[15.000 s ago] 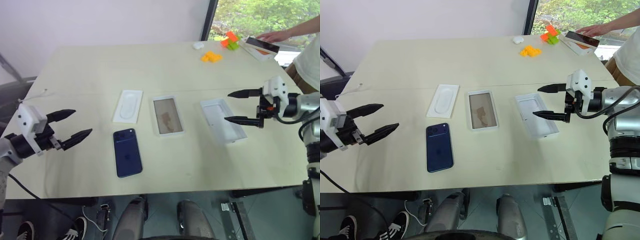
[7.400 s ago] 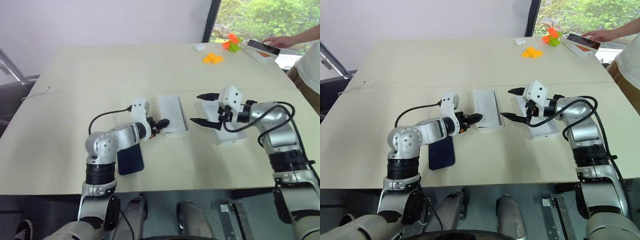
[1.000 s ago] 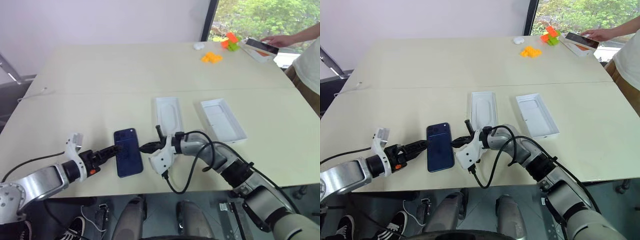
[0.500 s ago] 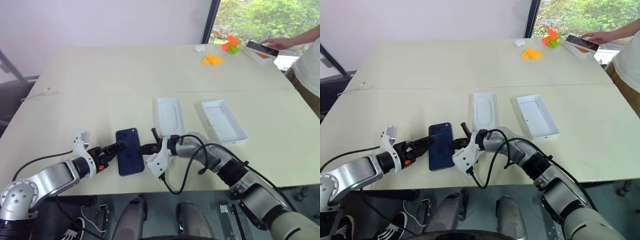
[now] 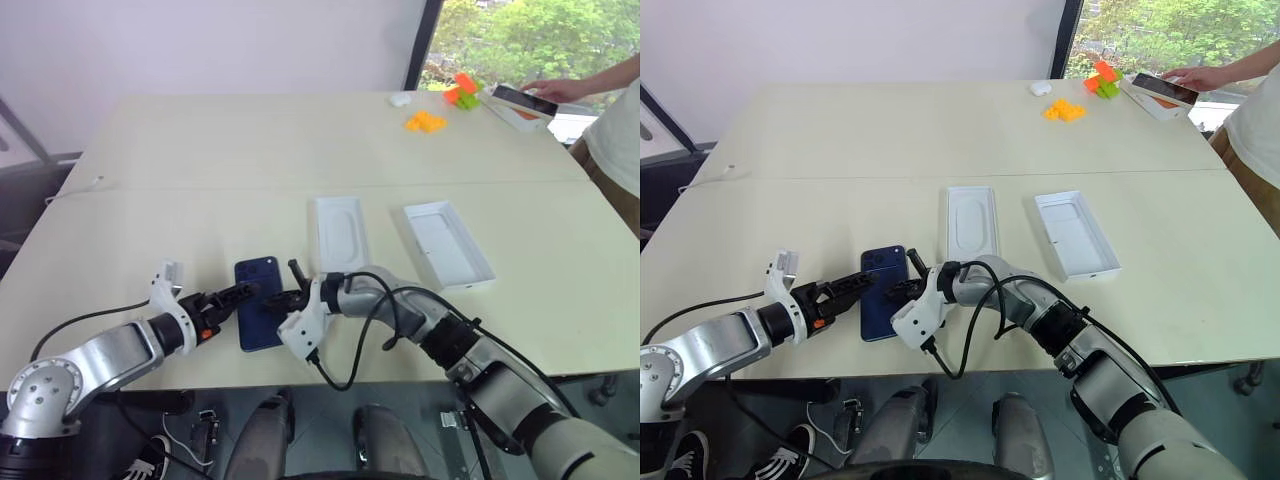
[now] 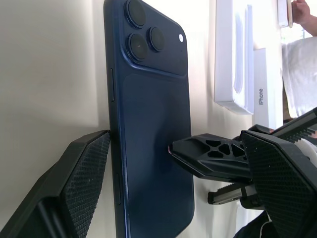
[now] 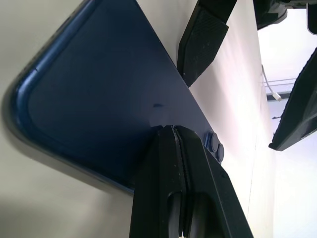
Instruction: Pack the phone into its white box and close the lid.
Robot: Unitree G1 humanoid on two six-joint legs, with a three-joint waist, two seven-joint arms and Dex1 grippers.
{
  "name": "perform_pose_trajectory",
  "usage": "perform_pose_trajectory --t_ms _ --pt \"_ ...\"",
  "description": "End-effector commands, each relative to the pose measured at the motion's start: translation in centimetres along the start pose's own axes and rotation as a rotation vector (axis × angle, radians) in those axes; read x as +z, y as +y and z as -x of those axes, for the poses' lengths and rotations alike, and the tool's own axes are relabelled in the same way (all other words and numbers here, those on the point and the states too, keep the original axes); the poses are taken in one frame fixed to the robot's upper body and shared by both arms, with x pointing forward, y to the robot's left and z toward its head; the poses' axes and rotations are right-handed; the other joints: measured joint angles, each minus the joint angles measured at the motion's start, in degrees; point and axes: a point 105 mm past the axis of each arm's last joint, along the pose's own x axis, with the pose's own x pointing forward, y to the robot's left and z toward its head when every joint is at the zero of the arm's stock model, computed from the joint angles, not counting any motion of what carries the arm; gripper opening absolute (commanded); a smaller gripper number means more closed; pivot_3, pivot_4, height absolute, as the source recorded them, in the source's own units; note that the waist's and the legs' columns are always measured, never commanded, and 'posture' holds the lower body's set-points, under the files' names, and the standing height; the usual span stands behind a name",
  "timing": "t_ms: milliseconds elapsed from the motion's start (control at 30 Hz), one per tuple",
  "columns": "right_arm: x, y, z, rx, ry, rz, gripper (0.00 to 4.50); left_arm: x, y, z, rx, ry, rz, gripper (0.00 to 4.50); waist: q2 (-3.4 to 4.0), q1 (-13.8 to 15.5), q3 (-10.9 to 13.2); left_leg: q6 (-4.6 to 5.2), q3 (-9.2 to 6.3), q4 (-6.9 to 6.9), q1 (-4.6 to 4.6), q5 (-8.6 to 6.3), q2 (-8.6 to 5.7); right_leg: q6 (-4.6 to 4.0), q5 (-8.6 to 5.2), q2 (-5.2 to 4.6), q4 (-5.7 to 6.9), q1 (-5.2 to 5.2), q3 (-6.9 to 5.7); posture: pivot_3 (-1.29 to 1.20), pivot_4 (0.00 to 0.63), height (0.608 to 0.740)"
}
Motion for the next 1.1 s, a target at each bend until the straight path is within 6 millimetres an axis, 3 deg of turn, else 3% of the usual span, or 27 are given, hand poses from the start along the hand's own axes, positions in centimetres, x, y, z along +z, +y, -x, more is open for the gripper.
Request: perform_pose_trajectory --t_ms 33,233,433,533,633,833,1100 --pt "-1.8 -0.8 1.9 0.002 0.052 0.011 0.00 -1.3 0.3 -0.3 0.010 0.051 -0.002 4.41 0.00 0.0 0.0 0.00 0.00 0.00 0.00 0.00 -0.01 0.00 0.00 -0.02 -0.02 0.00 0.00 0.00 0.150 0.740" --pt "-2.4 -0.5 3.0 0.033 0.072 0.039 0.00 -1.1 0.3 -0.3 0.002 0.045 -0.005 4.41 0.01 -0.1 0.0 0.05 0.01 -0.07 -0.02 -0.03 -0.02 0.01 -0.01 -0.06 -0.09 -0.01 -0.01 0.00 0.150 0.740" --pt "-2.1 1.7 2.3 0.099 0.060 0.049 0.00 -1.2 0.2 -0.4 -0.001 0.048 -0.022 4.41 0.01 -0.1 0.0 0.06 0.01 -0.08 -0.02 -0.04 -0.01 0.03 -0.03 -0.06 -0.14 0.00 -0.02 0.00 0.150 0.740" --pt "-1.8 1.7 1.7 0.094 0.049 0.048 0.00 -1.2 -0.1 -0.3 -0.015 0.048 -0.017 4.41 0.01 -0.2 0.0 0.07 0.01 -0.08 -0.01 -0.05 -0.01 0.03 -0.03 -0.06 -0.16 0.02 -0.01 0.00 0.150 0.740" --pt "-2.4 1.9 2.6 0.085 0.041 0.041 0.00 -1.3 0.1 -0.4 -0.004 0.052 -0.017 4.41 0.01 -0.2 0.0 0.06 0.00 -0.08 0.00 -0.05 0.01 0.03 -0.03 -0.05 -0.16 0.02 -0.02 0.00 0.150 0.740" --pt "-1.6 1.4 1.3 0.068 0.010 0.036 0.00 -1.7 0.1 -0.5 -0.004 0.059 -0.017 4.41 -0.04 -0.3 -0.1 0.18 0.00 -0.09 0.00 -0.10 0.00 0.02 -0.03 -0.06 -0.37 0.11 -0.02 0.00 0.150 0.740" --pt "-0.9 2.2 0.3 0.087 -0.008 0.046 0.00 -1.4 -1.1 -0.6 -0.005 0.072 -0.036 4.41 -0.10 -0.5 -0.4 0.17 -0.03 -0.11 0.02 -0.11 0.07 0.02 -0.03 -0.02 -0.36 0.10 -0.02 0.00 0.150 0.740"
